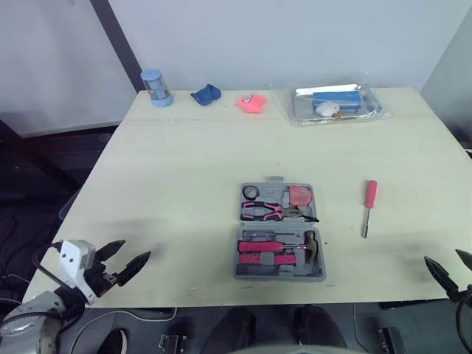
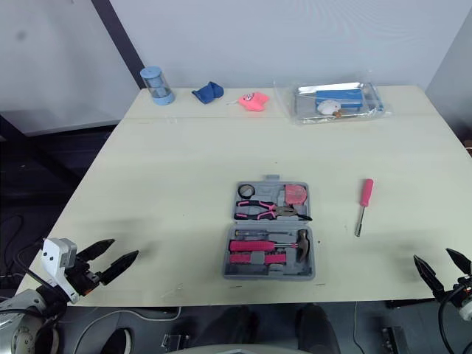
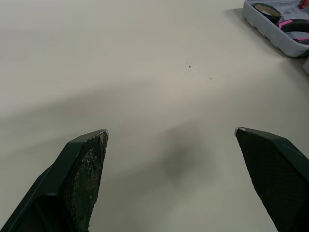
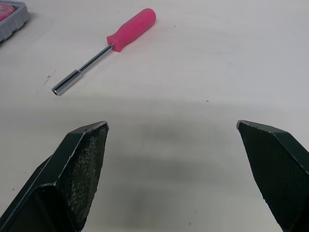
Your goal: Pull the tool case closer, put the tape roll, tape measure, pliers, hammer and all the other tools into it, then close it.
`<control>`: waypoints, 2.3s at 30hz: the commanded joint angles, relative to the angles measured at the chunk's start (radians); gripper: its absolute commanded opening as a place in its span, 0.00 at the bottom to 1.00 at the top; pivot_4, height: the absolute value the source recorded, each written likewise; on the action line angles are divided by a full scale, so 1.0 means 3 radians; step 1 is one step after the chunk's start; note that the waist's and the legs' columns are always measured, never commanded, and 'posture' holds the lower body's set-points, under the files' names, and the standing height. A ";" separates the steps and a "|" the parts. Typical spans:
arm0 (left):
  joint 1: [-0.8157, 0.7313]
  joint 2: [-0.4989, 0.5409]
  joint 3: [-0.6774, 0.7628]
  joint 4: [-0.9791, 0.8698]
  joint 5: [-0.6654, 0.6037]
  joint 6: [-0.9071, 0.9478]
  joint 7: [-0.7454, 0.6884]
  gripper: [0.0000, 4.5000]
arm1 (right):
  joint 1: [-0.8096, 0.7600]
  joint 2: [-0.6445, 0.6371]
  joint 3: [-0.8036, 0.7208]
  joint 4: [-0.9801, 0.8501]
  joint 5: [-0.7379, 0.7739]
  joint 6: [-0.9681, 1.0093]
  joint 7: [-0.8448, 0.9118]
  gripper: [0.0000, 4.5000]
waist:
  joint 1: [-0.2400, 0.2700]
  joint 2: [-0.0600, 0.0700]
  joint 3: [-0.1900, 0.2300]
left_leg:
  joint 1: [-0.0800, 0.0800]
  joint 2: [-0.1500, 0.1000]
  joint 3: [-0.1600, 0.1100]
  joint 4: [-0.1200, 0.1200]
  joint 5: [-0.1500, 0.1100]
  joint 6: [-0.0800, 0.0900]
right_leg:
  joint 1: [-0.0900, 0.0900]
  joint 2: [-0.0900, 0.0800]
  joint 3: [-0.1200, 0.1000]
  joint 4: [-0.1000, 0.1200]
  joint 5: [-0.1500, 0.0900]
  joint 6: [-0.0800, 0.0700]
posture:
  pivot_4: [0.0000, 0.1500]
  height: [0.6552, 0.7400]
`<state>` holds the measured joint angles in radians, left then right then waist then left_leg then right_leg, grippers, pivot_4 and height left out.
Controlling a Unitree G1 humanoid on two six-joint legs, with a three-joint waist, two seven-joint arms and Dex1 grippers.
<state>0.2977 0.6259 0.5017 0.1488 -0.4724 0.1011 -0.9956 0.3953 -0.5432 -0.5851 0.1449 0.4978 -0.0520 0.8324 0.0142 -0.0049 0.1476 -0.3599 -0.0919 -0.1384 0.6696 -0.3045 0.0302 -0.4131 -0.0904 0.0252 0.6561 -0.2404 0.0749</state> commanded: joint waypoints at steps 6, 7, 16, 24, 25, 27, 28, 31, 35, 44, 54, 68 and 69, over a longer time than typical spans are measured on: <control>-0.0196 0.0096 -0.0028 -0.0181 -0.0071 -0.0055 -0.0098 1.00 | -0.0110 -0.0025 0.0105 -0.0720 -0.0018 0.0351 -0.0359 1.00 | -0.0001 0.0001 0.0000 | 0.0000 0.0001 0.0000 0.0000 0.0001 -0.0002 | 0.0000 0.0000 0.0000 0.0000 0.0000 0.0000 | 1.00 1.00; -0.0245 0.0112 -0.0050 -0.0237 -0.0092 -0.0027 -0.0116 1.00 | -0.0145 -0.0019 0.0155 -0.0834 -0.0028 0.0424 -0.0426 1.00 | 0.0000 0.0001 -0.0001 | 0.0000 0.0001 0.0000 0.0000 0.0001 -0.0002 | 0.0000 0.0000 0.0000 0.0000 0.0000 0.0000 | 1.00 1.00; -0.0725 0.0477 -0.0374 -0.0586 -0.0281 0.0281 -0.0586 1.00 | -0.0685 0.0125 0.0634 -0.1506 -0.0095 0.1435 -0.1340 1.00 | -0.0005 0.0002 -0.0001 | -0.0003 0.0003 -0.0001 -0.0002 0.0007 -0.0013 | -0.0003 0.0003 0.0000 -0.0004 0.0000 -0.0001 | 1.00 1.00; -0.1333 0.0656 -0.0806 -0.0869 -0.0397 0.0450 -0.1000 1.00 | -0.1384 0.0475 0.0850 -0.1268 -0.0297 0.2067 -0.2144 1.00 | -0.0015 0.0004 -0.0001 | -0.0007 0.0000 0.0002 -0.0002 0.0008 -0.0014 | -0.0011 0.0007 0.0001 -0.0001 0.0001 -0.0003 | 1.00 1.00; -0.1408 0.0664 -0.0854 -0.0919 -0.0426 0.0487 -0.1034 1.00 | -0.1446 0.0519 0.0895 -0.1209 -0.0345 0.2078 -0.2202 1.00 | -0.0021 0.0004 -0.0001 | -0.0007 0.0001 0.0002 -0.0002 0.0008 -0.0014 | -0.0012 0.0008 0.0001 -0.0002 0.0001 -0.0003 | 1.00 1.00; -0.1534 0.0680 -0.0936 -0.1015 -0.0485 0.0571 -0.1094 1.00 | -0.1541 0.0583 0.0978 -0.1084 -0.0456 0.2084 -0.2285 1.00 | -0.0027 0.0004 -0.0001 | -0.0011 0.0001 0.0003 -0.0003 0.0008 -0.0014 | -0.0017 0.0009 0.0001 -0.0001 0.0001 -0.0003 | 1.00 1.00; -0.1584 0.0690 -0.0964 -0.1058 -0.0521 0.0614 -0.1125 1.00 | -0.1587 0.0621 0.1005 -0.1011 -0.0491 0.2064 -0.2311 1.00 | -0.0033 0.0004 -0.0001 | -0.0011 0.0001 0.0003 -0.0003 0.0008 -0.0014 | -0.0017 0.0009 0.0001 -0.0001 0.0001 -0.0003 | 1.00 1.00; -0.1727 0.0721 -0.1045 -0.1176 -0.0612 0.0735 -0.1213 1.00 | -0.1734 0.0725 0.1088 -0.0740 -0.0615 0.1942 -0.2371 1.00 | -0.0070 0.0004 0.0000 | -0.0011 0.0001 0.0004 -0.0003 0.0008 -0.0014 | -0.0018 0.0009 0.0003 0.0000 0.0001 -0.0003 | 1.00 1.00; -0.1842 0.0736 -0.1110 -0.1282 -0.0690 0.0849 -0.1265 1.00 | -0.1909 0.0826 0.1152 -0.0378 -0.0758 0.1762 -0.2421 1.00 | -0.0109 0.0005 0.0000 | -0.0010 0.0001 0.0009 -0.0003 0.0009 -0.0014 | -0.0020 0.0013 0.0007 0.0002 0.0001 -0.0003 | 1.00 1.00; -0.1939 0.0710 -0.1155 -0.1407 -0.0756 0.0950 -0.1227 1.00 | -0.2171 0.0966 0.1215 0.0186 -0.0941 0.1424 -0.2441 1.00 | -0.0136 0.0007 0.0001 | -0.0010 0.0002 0.0013 -0.0003 0.0009 -0.0014 | -0.0024 0.0019 0.0012 0.0004 0.0002 -0.0003 | 1.00 1.00; -0.1906 0.0729 -0.1117 -0.1408 -0.0755 0.0952 -0.1239 1.00 | -0.2238 0.0961 0.1273 0.0368 -0.1096 0.1291 -0.2424 0.44 | -0.0178 0.0007 0.0001 | -0.0010 0.0003 0.0013 -0.0004 0.0009 -0.0014 | -0.0025 0.0019 0.0012 0.0004 0.0002 -0.0003 | 1.00 1.00; -0.1912 0.0760 -0.1070 -0.1283 -0.0723 0.0878 -0.1325 1.00 | -0.1979 0.0581 0.1366 -0.0055 -0.1135 0.1253 -0.1923 0.10 | -0.0161 0.0008 0.0002 | -0.0011 0.0001 0.0013 -0.0003 0.0009 -0.0013 | -0.0024 0.0018 0.0012 0.0003 0.0002 -0.0003 | 1.00 1.00; -0.1910 0.0764 -0.1068 -0.1276 -0.0722 0.0870 -0.1337 1.00 | -0.1936 0.0492 0.1389 -0.0143 -0.1119 0.1252 -0.1791 0.10 | -0.0162 0.0009 0.0002 | -0.0011 0.0001 0.0013 -0.0003 0.0009 -0.0013 | -0.0024 0.0018 0.0012 0.0003 0.0002 -0.0002 | 1.00 1.00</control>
<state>-0.2713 0.8393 0.1507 -0.2284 -0.6805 0.3802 -1.3841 -0.1947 -0.3549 -0.1702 0.1826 0.1568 0.3429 0.2326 -0.0344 -0.0023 0.1484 -0.3633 -0.0915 -0.1344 0.6685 -0.3020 0.0262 -0.4203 -0.0849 0.0288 0.6570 -0.2400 0.0741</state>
